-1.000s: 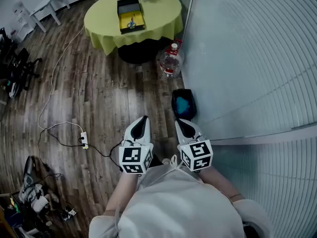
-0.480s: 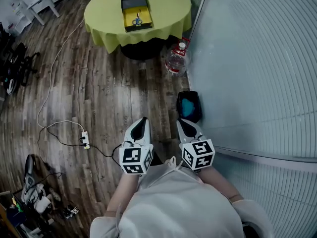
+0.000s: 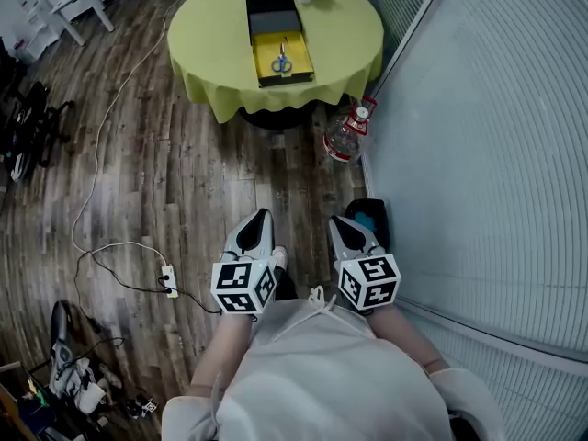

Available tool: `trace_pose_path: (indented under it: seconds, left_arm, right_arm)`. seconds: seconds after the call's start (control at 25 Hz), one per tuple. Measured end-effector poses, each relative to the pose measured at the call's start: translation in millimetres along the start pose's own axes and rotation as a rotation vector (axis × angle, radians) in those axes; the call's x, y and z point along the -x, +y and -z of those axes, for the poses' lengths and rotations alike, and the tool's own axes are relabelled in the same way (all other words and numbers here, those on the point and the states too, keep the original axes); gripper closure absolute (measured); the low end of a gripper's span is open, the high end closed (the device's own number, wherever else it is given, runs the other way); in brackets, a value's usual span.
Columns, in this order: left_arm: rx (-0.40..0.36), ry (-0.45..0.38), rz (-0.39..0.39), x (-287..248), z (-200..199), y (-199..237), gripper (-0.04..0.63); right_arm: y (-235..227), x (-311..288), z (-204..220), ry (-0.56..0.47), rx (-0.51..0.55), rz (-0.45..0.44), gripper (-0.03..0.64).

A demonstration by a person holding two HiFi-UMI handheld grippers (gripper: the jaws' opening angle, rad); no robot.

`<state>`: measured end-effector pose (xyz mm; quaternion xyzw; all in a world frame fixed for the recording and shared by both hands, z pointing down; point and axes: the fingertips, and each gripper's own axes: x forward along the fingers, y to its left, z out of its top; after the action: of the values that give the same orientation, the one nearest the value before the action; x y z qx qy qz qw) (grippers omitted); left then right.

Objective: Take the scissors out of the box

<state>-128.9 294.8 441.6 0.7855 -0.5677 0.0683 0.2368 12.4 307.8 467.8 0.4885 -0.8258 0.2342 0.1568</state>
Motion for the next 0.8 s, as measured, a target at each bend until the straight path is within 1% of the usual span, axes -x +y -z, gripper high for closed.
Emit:
trace_pose_path:
  seconds: [0.16,0.28,0.4,0.56,0.8]
  left_arm:
    - [-0.006,-0.012,0.017,-33,-37,41,0.589]
    - [-0.005,-0.014,0.027,-54,-54,65,0.589]
    - [0.008,-0.002,0.029,-77,-61,85,0.589]
    - [0.029,0.005,0.017,-102,-68,101,0.589]
    - [0.028,-0.017,-0.035,-142,-86,123,0.589]
  right_arm:
    - [9,-52,-35,-0.008,0.01,0.006,0.618]
    - [10,-81,-53,-0.012,0.014,0.024,0.618]
    - [4,-107,-65,-0.004,0.012,0.048,0.618]
    - [-9,-135,-78,0.02,0.022,0.059,0.618]
    - [-32,-186,-100,0.023,0.041,0.024,0.618]
